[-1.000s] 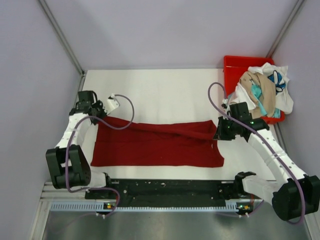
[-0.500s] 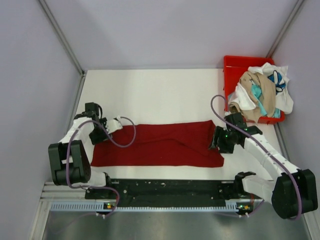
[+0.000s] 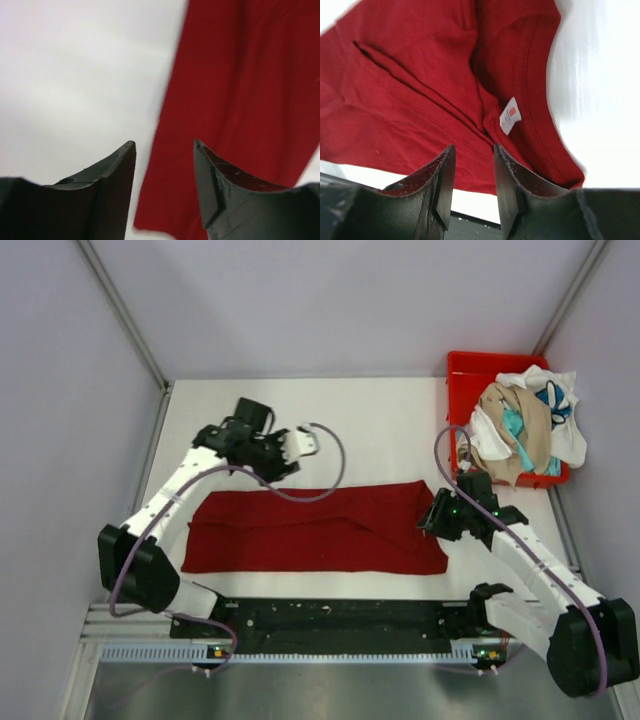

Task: Fold and stack the t-shirts
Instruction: Fold the other side of the tshirt into a rectangle

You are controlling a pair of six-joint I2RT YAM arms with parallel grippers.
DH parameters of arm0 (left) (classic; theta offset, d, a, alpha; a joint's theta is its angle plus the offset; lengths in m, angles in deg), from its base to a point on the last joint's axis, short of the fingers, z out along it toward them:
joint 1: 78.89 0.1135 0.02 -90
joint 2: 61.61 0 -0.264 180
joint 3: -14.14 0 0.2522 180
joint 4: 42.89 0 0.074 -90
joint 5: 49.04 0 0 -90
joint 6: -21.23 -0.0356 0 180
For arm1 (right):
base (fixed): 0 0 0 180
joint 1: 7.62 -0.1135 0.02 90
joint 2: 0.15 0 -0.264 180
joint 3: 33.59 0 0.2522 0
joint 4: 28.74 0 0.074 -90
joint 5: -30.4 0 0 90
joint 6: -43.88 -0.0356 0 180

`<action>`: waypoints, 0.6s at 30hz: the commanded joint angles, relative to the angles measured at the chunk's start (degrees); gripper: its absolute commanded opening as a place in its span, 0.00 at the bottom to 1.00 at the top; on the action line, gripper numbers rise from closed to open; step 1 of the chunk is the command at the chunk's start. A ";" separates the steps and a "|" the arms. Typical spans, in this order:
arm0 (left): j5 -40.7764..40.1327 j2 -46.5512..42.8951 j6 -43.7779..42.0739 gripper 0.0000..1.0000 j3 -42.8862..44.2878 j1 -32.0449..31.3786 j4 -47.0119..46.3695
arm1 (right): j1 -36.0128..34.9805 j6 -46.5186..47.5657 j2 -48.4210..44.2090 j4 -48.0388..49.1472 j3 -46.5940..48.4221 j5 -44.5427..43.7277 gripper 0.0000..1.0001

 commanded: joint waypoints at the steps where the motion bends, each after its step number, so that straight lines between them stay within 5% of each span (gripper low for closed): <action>1: 12.13 6.88 22.96 0.57 3.84 -14.77 -7.43 | -0.37 -0.47 2.14 4.71 -1.75 4.33 0.37; 9: 15.84 28.59 33.89 0.59 17.20 -22.96 -13.34 | -0.28 -1.27 3.91 7.59 -6.40 4.94 0.46; 18: 21.63 42.23 32.14 0.47 30.49 -23.93 -7.46 | -0.20 -2.41 6.28 11.91 -8.08 5.56 0.35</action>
